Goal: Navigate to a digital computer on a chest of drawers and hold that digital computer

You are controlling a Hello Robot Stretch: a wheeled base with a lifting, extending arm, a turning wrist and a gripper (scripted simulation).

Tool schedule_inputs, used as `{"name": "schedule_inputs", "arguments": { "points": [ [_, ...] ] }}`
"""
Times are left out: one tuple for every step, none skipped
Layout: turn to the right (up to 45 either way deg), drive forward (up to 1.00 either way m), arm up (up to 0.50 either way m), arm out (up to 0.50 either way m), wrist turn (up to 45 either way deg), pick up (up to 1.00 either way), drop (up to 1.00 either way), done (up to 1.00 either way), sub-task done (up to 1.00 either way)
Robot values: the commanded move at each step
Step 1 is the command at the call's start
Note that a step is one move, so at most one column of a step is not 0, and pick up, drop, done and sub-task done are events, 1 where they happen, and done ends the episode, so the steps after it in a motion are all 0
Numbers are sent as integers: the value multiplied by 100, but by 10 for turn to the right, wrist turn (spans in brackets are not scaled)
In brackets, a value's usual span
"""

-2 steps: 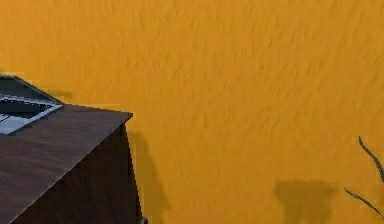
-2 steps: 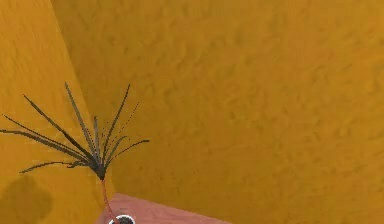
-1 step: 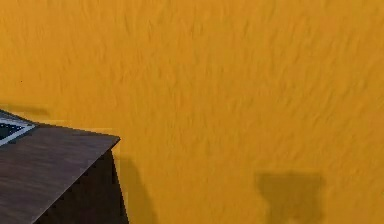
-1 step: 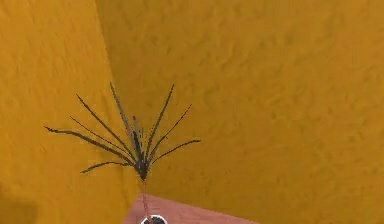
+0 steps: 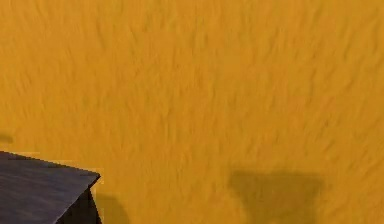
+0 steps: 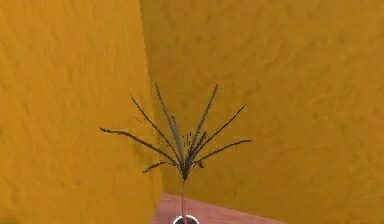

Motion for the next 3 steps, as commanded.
{"name": "schedule_inputs", "arguments": {
  "points": [
    [-300,0,0,0,0,0,0,0,0],
    [0,10,0,0,0,0,0,0,0],
    [-450,0,0,0,0,0,0,0,0]
  ]
}}
